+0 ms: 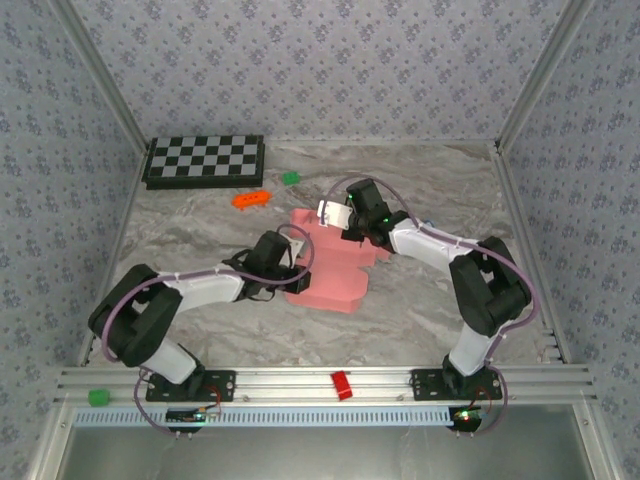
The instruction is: Fold the paper box
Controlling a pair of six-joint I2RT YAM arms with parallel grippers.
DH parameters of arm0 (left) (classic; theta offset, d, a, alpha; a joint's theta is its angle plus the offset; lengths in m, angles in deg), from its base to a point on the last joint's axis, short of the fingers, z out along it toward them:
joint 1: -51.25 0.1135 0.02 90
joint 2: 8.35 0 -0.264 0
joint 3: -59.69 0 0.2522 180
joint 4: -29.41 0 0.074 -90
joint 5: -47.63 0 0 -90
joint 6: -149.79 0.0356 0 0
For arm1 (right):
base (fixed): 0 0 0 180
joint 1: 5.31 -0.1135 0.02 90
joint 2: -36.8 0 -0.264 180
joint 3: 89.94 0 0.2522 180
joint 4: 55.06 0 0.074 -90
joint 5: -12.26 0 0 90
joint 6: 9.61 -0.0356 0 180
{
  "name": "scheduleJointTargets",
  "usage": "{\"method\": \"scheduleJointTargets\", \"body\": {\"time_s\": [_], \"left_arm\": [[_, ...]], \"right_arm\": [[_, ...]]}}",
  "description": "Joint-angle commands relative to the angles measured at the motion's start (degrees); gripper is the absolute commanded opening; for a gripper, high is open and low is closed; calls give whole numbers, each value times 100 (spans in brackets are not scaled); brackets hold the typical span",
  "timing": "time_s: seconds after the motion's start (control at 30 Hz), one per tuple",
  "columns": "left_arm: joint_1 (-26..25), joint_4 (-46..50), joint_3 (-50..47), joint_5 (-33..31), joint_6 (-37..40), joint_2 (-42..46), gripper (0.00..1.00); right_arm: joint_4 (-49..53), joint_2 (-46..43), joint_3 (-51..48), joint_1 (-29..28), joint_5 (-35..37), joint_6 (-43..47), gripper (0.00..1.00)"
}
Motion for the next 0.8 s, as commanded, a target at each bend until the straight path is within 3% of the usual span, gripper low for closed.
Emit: {"method": "scheduleJointTargets", "body": {"time_s": [0.0, 0.23, 0.47, 0.63, 0.77], "left_arm": [[-69, 145, 258, -372, -102, -182, 9], [-160, 472, 217, -641, 106, -252, 8], [-189, 674, 214, -797, 285, -243, 7], [-224, 861, 265, -1005, 369, -249, 7], [-265, 963, 298, -1074, 431, -231, 7]], "right_arm": [[547, 171, 296, 77, -223, -140, 0], [1016, 441, 903, 224, -483, -217, 0], [1352, 704, 1366, 341, -636, -251, 9], [1567, 791, 1604, 382, -753, -255, 25], [1821, 899, 1843, 445, -830, -246, 46]]}}
